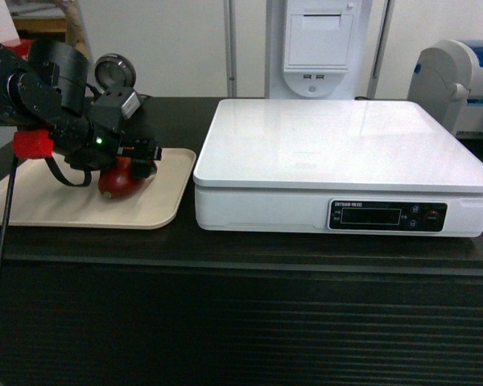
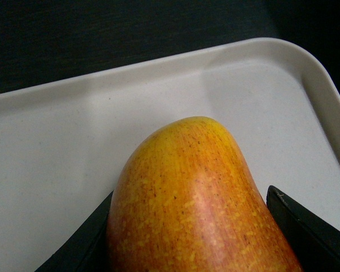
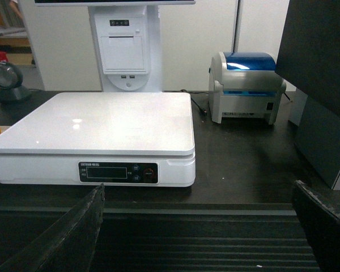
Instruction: Place dark red mango on scale at checkout
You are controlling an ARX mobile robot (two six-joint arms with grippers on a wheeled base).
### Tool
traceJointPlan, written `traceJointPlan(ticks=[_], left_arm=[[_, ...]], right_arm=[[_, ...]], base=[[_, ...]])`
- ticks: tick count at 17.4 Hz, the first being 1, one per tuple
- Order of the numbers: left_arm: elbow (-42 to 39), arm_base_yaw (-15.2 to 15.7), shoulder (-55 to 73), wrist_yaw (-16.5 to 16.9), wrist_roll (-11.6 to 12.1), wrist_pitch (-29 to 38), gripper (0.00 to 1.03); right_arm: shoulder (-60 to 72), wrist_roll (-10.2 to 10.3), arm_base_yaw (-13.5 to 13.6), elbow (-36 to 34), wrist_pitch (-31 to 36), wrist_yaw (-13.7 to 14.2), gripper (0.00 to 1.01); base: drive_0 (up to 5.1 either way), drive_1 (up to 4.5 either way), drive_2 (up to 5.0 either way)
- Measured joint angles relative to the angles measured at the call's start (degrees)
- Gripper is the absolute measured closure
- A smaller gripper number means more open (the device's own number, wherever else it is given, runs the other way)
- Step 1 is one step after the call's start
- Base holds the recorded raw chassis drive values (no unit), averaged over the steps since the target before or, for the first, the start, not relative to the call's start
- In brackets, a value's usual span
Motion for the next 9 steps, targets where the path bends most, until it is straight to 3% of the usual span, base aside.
traceJointPlan(ticks=[9], left_arm=[[-7.43,0.02,-4.85,0.15,0.31,4.15,0.33]], right_arm=[[0.00,0.00,0.00,0.00,0.00,0.00,0.03]], base=[[0.0,0.00,0.0]])
